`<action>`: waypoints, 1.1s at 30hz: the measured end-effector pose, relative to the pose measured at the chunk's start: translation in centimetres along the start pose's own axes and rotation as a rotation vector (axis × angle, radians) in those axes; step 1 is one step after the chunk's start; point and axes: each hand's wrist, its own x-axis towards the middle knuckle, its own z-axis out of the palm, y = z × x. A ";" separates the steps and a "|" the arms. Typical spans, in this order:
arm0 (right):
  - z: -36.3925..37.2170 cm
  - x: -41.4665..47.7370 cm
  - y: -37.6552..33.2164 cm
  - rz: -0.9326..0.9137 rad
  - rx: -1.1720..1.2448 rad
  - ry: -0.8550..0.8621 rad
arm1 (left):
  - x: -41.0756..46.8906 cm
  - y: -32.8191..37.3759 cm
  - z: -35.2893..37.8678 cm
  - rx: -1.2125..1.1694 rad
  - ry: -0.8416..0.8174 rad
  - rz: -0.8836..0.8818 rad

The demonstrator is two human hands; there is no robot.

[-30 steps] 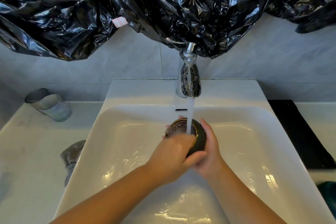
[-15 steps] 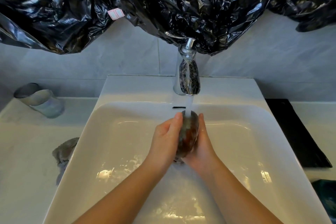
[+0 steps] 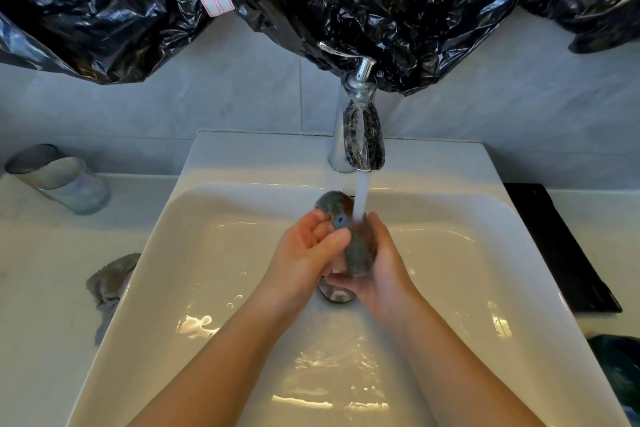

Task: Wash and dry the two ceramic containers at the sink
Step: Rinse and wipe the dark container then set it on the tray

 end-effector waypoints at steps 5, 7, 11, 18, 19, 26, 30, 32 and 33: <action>-0.4 -0.3 0.4 -0.249 -0.131 -0.127 | 0.4 0.3 -0.1 -0.279 0.129 -0.059; -0.5 -0.5 0.6 -0.267 -0.142 -0.177 | 0.4 0.8 -0.1 -0.235 0.129 -0.081; -0.3 -0.3 0.4 -0.172 -0.040 -0.039 | 0.1 1.3 -1.1 0.536 0.362 0.193; -0.8 -0.8 -0.9 -0.153 -0.127 0.164 | 0.1 0.4 -1.5 0.723 0.185 -0.028; -0.9 -0.9 -1.3 -0.156 -0.232 0.173 | -0.1 0.5 -1.2 0.707 0.171 -0.036; -1.8 -0.8 -3.0 -0.198 -0.692 0.226 | 0.2 1.0 -1.7 0.455 0.164 -0.318; -1.4 -1.1 -3.3 -0.137 -0.778 0.121 | 0.2 0.8 -1.9 0.394 0.191 -0.348; -1.9 -1.5 -3.9 -0.153 -0.784 0.138 | 0.3 0.7 -2.0 0.404 0.189 -0.347; -2.0 -1.5 -4.1 -0.174 -0.756 0.166 | 0.3 0.7 -2.0 0.405 0.184 -0.341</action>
